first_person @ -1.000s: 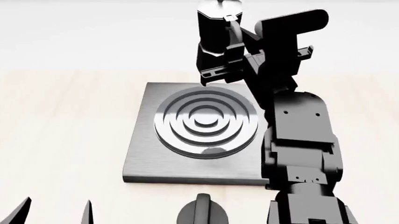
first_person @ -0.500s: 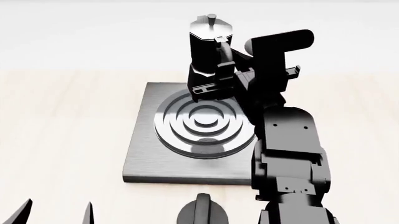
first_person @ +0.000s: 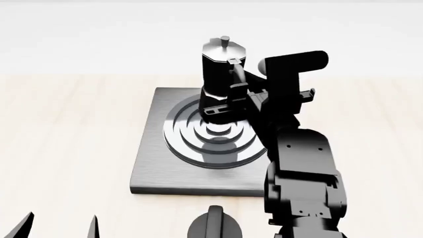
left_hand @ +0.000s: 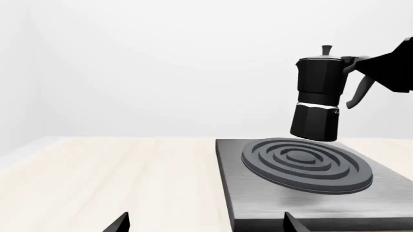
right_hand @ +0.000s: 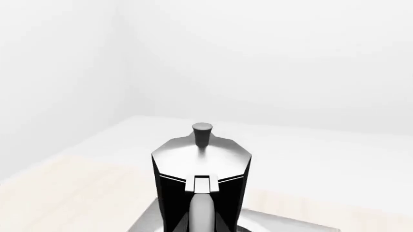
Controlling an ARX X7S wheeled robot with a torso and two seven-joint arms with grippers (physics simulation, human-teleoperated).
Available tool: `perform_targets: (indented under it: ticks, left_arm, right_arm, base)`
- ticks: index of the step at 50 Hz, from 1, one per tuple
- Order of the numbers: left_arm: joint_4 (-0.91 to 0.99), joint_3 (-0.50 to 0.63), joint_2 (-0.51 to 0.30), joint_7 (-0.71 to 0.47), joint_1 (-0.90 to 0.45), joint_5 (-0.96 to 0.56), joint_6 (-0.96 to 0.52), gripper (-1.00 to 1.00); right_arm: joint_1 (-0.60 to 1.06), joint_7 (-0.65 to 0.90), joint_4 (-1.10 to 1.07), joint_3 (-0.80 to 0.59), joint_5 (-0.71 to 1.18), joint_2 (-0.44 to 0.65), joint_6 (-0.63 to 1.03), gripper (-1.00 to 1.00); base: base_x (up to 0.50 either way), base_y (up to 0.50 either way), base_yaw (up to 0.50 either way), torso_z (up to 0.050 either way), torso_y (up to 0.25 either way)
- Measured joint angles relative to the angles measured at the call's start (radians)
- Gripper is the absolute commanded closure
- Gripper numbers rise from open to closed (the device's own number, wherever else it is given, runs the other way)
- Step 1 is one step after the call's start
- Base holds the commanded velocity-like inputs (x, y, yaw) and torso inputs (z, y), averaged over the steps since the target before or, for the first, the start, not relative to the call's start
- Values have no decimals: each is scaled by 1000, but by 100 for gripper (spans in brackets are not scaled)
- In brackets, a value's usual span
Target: Put the moka pot on the stove.
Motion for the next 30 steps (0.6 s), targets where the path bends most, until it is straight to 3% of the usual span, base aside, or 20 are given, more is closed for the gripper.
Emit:
perform_targets:
  ticks: [30]
  left_arm:
    - [8,4,-6,-7,-1,-3,1,-100]
  right_arm:
    - [-37,5,0,2,-1,-1,19,100]
  base:
    - [0,0,0,0,1]
